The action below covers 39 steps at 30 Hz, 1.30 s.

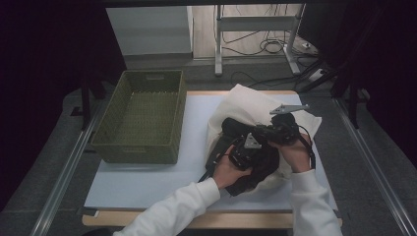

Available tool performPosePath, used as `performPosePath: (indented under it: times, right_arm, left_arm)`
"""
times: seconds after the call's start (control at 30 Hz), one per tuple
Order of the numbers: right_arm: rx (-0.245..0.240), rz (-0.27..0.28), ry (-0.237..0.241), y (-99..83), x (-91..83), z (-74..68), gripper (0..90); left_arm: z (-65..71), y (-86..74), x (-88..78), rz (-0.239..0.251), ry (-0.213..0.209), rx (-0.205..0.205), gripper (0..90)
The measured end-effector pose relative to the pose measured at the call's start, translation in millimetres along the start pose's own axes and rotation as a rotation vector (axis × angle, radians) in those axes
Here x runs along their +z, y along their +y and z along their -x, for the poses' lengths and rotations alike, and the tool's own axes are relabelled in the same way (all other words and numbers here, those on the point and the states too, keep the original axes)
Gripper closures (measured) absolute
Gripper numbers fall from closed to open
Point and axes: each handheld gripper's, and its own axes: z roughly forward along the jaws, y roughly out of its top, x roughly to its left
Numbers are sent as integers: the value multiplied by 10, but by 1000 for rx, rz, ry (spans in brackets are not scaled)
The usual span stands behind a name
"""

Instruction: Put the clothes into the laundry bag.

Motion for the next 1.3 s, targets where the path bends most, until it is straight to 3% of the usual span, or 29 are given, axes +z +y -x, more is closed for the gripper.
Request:
performPosePath:
  times: [0.1,0.23,0.43,0.5,0.63,0.77,0.87,1.0,1.13,1.3]
  right_arm:
    - [-6,17,15,30,-32,-50,884]
    - [-2,20,10,29,-50,-42,884]
    - [32,28,18,-11,-65,69,883]
    - [31,32,17,-14,-64,77,883]
    - [31,31,15,-14,-59,73,882]
    - [35,31,17,-21,-50,84,882]
    - [35,30,17,-19,-51,83,882]
    - [33,30,17,-16,-49,76,882]
    - [31,27,18,-9,-42,67,882]
    - [23,27,22,-4,-40,48,882]
  left_arm:
    - [-12,12,69,11,1,-33,900]
    - [43,13,42,35,-21,-5,900]
    - [97,-41,-195,76,-94,2,900]
    - [101,-78,-318,84,-109,18,900]
    - [53,-170,-552,110,-122,7,900]
    - [-92,-261,-756,117,-88,-7,900]
    - [-257,-331,-888,135,-48,-50,900]
    - [-473,-424,-995,151,36,-93,900]
    - [-627,-488,-917,121,65,-140,900]
    - [-664,-484,-730,82,70,-157,900]
